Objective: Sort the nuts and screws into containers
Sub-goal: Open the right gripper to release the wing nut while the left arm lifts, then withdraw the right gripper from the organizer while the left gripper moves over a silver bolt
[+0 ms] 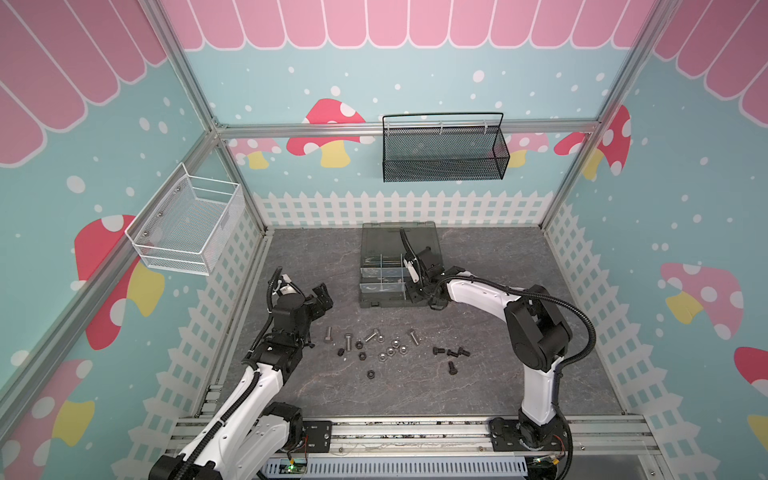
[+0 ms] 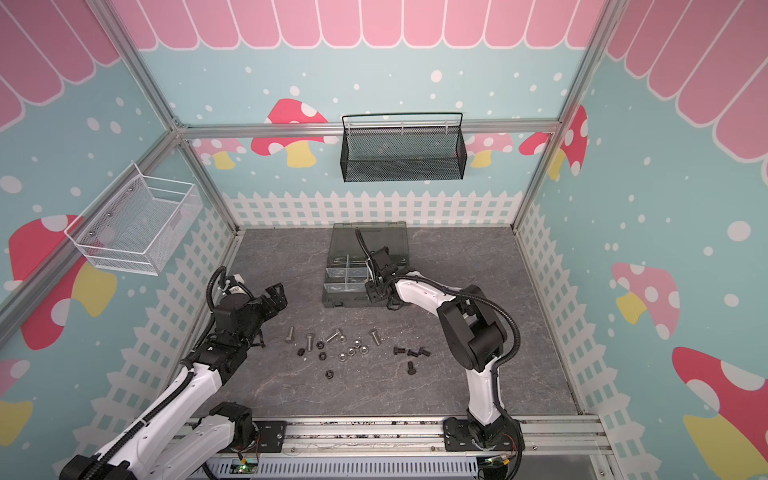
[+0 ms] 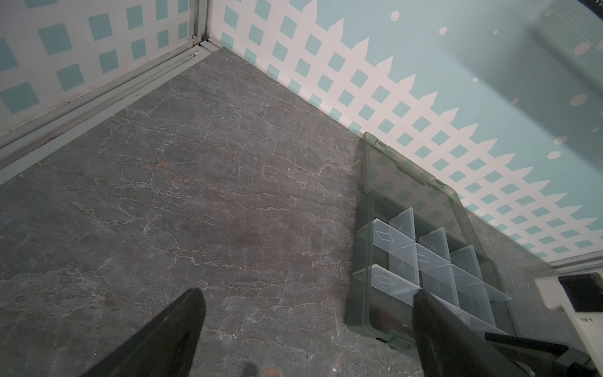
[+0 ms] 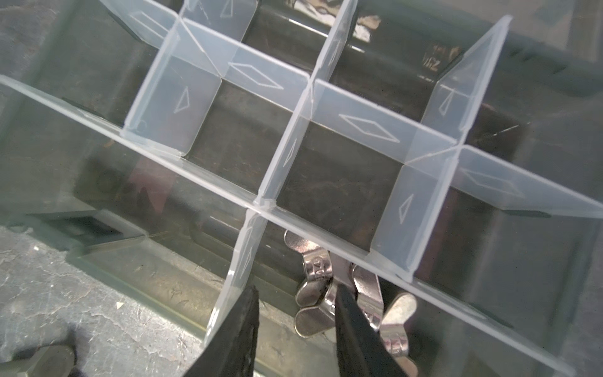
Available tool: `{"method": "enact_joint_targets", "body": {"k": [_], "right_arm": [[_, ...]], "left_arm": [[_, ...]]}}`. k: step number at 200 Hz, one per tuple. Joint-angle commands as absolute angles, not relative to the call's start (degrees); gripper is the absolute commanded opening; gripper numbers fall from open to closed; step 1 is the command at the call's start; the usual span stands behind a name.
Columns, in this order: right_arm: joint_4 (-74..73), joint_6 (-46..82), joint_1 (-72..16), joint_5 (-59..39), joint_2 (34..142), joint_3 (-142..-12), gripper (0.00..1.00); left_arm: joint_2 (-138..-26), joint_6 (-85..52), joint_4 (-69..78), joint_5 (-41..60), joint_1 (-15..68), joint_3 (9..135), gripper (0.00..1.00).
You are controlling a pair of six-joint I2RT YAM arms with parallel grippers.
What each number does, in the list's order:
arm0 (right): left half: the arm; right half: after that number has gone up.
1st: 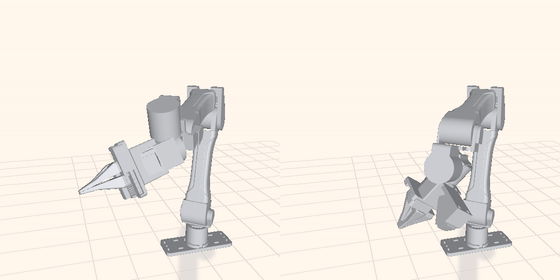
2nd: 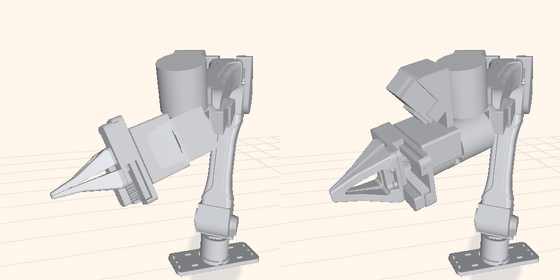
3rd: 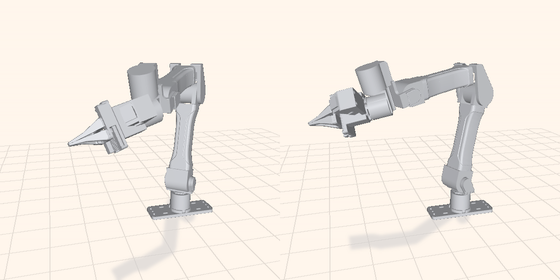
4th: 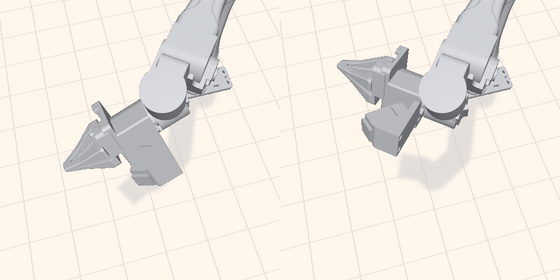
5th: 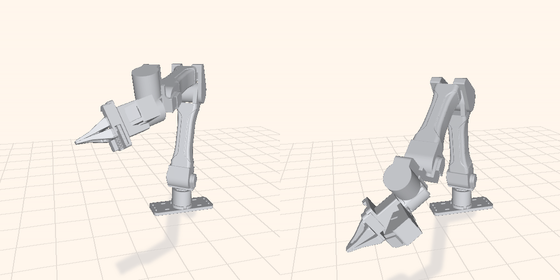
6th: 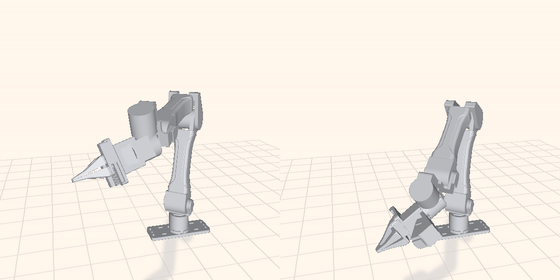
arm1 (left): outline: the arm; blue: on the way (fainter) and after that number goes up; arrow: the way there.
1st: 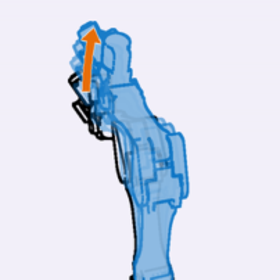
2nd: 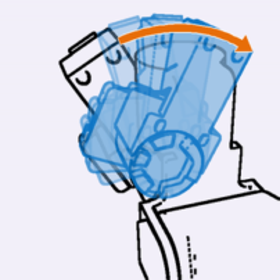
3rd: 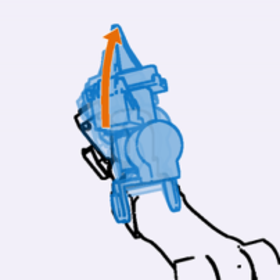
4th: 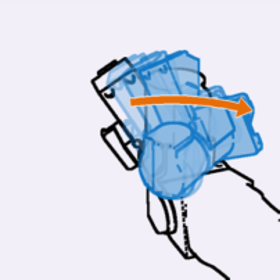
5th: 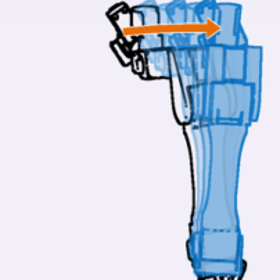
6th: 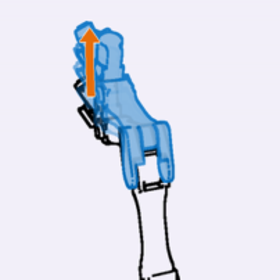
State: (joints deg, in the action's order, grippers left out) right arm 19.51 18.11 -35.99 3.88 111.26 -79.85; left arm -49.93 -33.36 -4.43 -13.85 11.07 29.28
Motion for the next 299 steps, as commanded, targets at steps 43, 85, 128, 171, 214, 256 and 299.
{"method": "enact_joint_targets", "body": {"k": [43,85,128,171,214,256,299], "right_arm": [[13.73,21.50,-35.86,10.11,98.10,-69.74,0.57],[9.37,23.76,-35.82,14.73,90.06,-61.75,0.70],[6.62,26.21,-35.70,22.09,81.82,-54.38,0.84],[5.16,29.35,-35.10,29.26,72.82,-47.09,0.98],[5.19,33.78,-34.17,34.80,65.99,-41.14,0.98],[5.27,36.53,-34.04,38.26,62.99,-37.41,0.98],[5.21,37.43,-34.02,39.64,62.04,-36.38,0.98]], "left_arm": [[-53.23,-30.84,-21.26,-11.57,12.20,37.07,1.00],[-61.53,-28.33,-29.40,-12.88,15.90,43.36,1.00],[-68.24,-28.46,-31.31,-11.07,16.59,45.30,1.00],[-74.11,-29.08,-34.61,-13.07,16.60,47.30,1.00],[-78.16,-30.19,-35.47,-13.71,16.70,47.86,1.00],[-81.46,-30.96,-36.43,-13.66,16.55,47.89,1.00],[-85.20,-31.45,-38.14,-13.69,16.60,48.25,1.00]]}}
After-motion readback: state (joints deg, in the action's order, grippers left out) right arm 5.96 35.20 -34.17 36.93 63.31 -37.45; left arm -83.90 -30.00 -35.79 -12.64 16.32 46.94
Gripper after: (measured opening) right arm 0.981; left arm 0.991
